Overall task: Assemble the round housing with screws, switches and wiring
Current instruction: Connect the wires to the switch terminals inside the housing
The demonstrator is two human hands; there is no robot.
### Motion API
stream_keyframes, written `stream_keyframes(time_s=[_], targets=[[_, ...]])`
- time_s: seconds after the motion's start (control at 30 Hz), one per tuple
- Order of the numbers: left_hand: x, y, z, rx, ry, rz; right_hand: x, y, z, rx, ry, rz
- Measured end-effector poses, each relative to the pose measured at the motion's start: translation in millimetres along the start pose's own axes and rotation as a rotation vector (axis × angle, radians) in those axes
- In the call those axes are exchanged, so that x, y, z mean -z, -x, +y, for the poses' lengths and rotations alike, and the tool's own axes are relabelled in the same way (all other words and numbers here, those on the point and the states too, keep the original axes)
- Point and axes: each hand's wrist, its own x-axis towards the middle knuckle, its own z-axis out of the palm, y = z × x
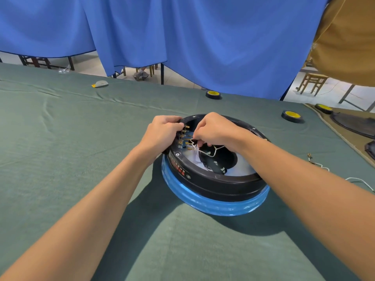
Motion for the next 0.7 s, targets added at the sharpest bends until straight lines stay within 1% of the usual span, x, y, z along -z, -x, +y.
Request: stream_keyframes(time_s=[0.07,0.13,0.2,0.27,0.4,0.57,0.7], targets=[[2,4,-3,-0.011,0.067,0.016,-1,1,3,-0.007,-0.012,0.010],[0,11,-8,-0.046,0.109,0.070,-3,3,5,0.009,-0.044,0.018],[-3,17,-16,-0.089,0.126,0.138,-6,6,6,0.045,-0.079,0.047],[-6,19,-23,-0.110,0.137,0.169,-9,7,7,0.076,-0.072,0.073],[-5,19,-26,-0.150,0.084,0.131,-13,6,10,0.067,-0.071,0.111],[-7,17,-26,-0.182,0.133,0.133,-10,3,13,0.082,-0.100,0.151],[-7,17,-26,-0.169,0.157,0.118,-12,0,12,0.064,-0.144,0.168]])
